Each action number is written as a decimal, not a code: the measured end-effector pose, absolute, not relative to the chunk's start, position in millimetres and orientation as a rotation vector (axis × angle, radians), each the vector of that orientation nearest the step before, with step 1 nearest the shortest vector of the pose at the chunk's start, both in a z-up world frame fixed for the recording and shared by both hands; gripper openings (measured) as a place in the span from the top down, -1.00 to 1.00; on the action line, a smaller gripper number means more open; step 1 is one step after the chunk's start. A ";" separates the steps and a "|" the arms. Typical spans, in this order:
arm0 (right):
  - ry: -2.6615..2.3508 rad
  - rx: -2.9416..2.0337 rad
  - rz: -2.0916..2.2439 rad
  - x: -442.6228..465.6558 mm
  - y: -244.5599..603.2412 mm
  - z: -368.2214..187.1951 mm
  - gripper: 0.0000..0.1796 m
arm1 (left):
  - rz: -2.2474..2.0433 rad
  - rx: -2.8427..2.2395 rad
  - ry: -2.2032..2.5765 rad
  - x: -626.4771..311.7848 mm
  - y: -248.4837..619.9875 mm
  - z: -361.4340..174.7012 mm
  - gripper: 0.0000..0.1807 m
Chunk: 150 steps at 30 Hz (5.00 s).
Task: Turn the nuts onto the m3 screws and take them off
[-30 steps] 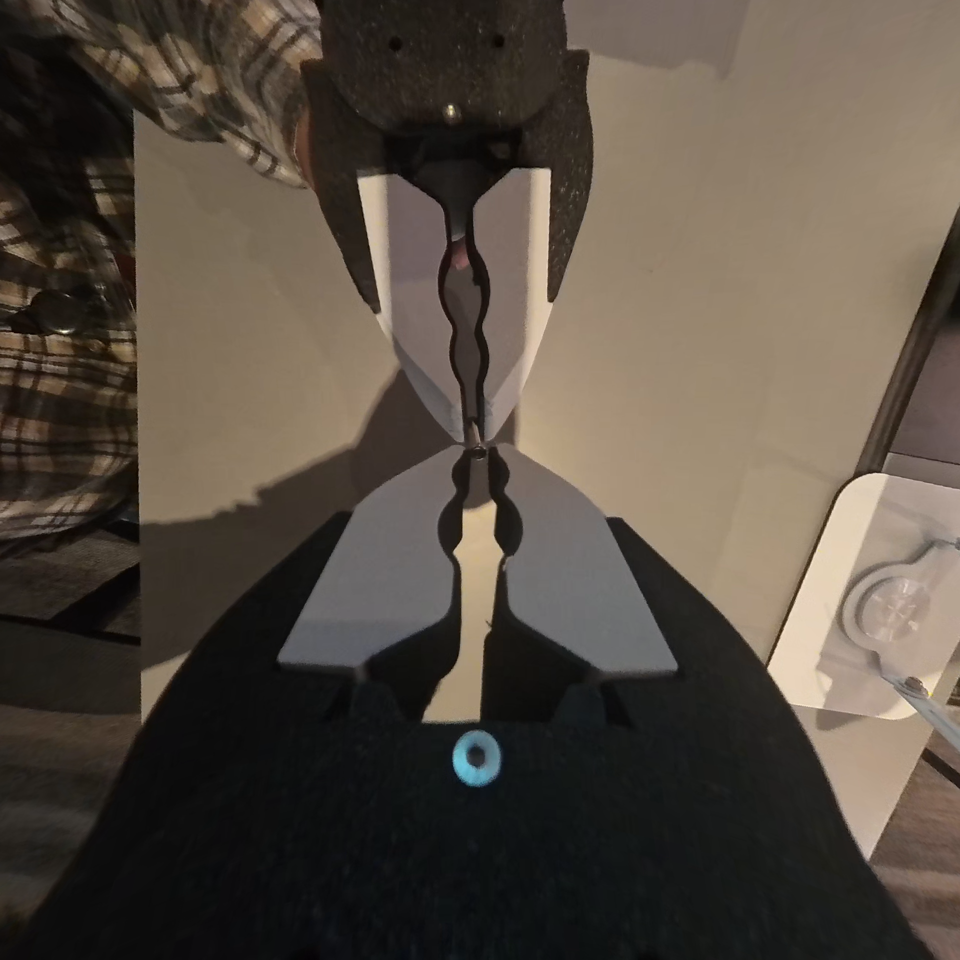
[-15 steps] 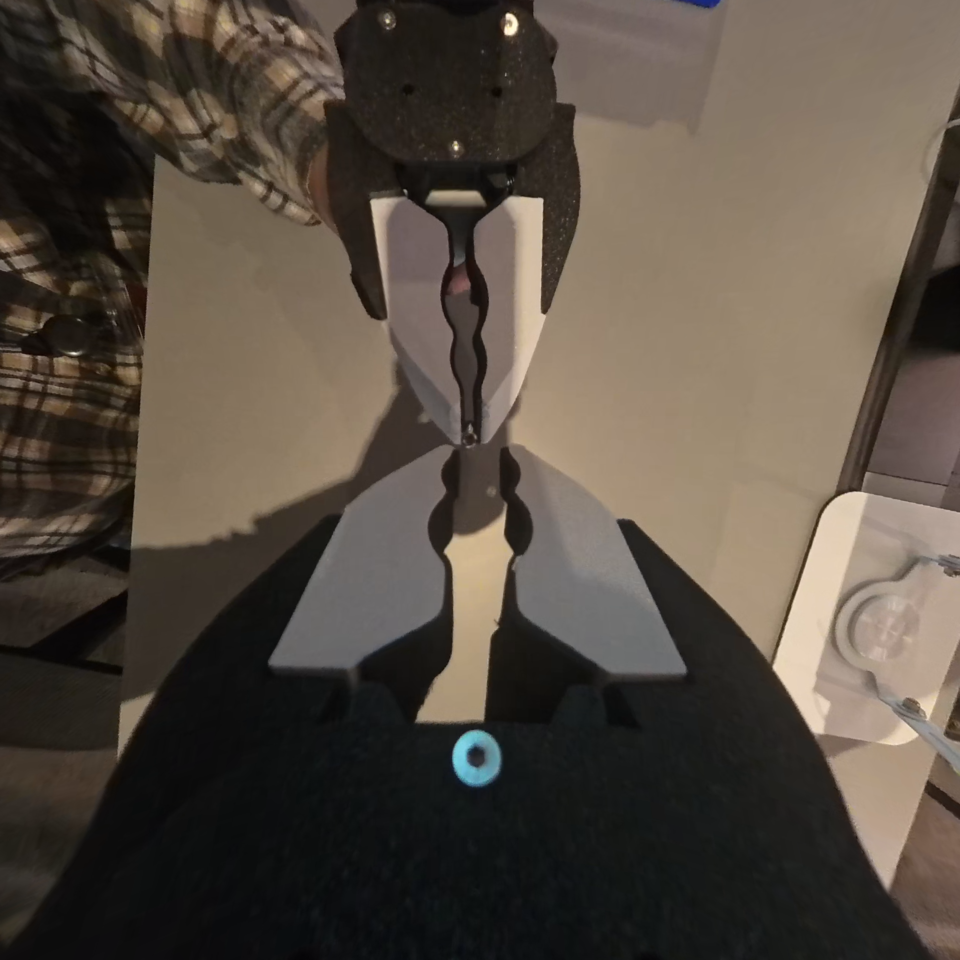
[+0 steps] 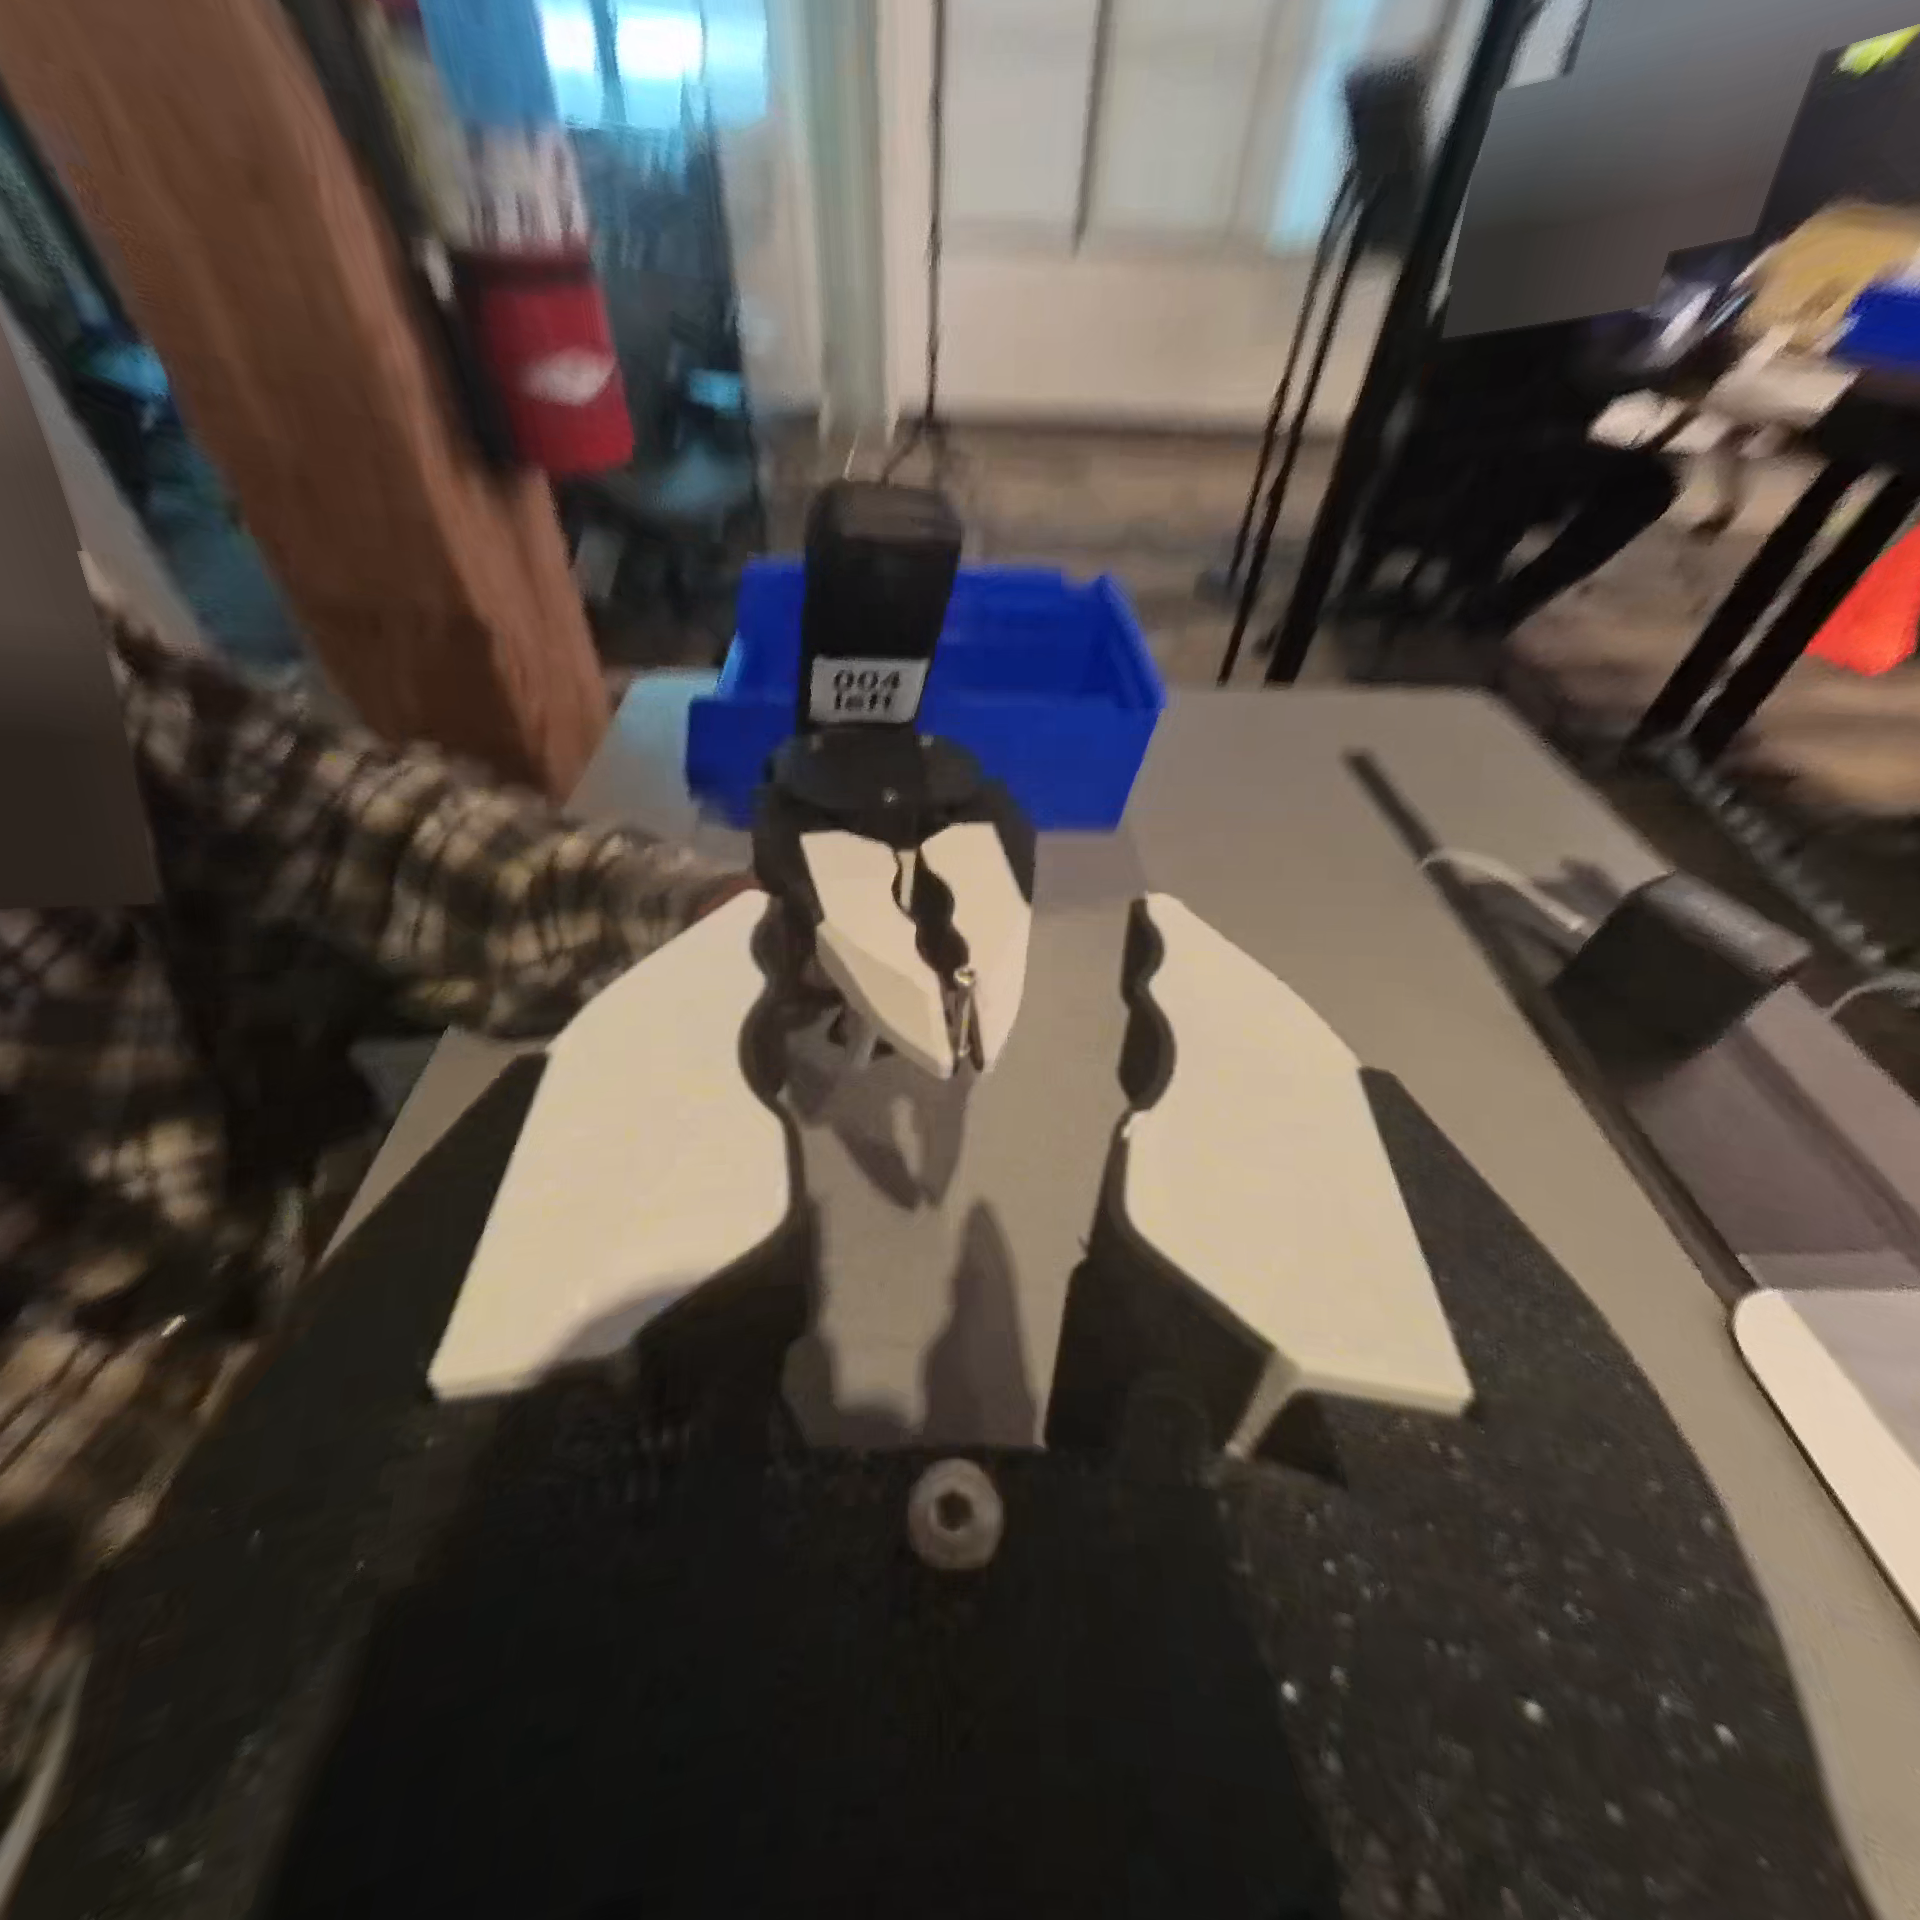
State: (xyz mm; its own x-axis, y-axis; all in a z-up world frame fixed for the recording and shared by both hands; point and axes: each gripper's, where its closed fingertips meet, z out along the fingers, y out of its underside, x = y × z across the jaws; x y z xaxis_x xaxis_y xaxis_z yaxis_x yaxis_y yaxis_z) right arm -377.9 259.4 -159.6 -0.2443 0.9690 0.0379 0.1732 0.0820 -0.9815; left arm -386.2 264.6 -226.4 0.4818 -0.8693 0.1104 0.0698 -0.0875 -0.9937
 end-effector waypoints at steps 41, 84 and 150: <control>-1.496 -0.994 1.545 -402.9 249.0 -198.4 0.83 | -0.933 -1.432 0.769 -381.5 260.8 -226.1 0.96; -1.175 -1.121 1.354 -411.5 261.8 -196.3 0.70 | -0.855 -1.454 0.685 -389.0 268.5 -224.0 0.96; -1.413 -0.889 1.687 -398.7 259.0 -188.2 0.42 | -0.881 -1.440 0.695 -389.8 267.3 -223.0 0.96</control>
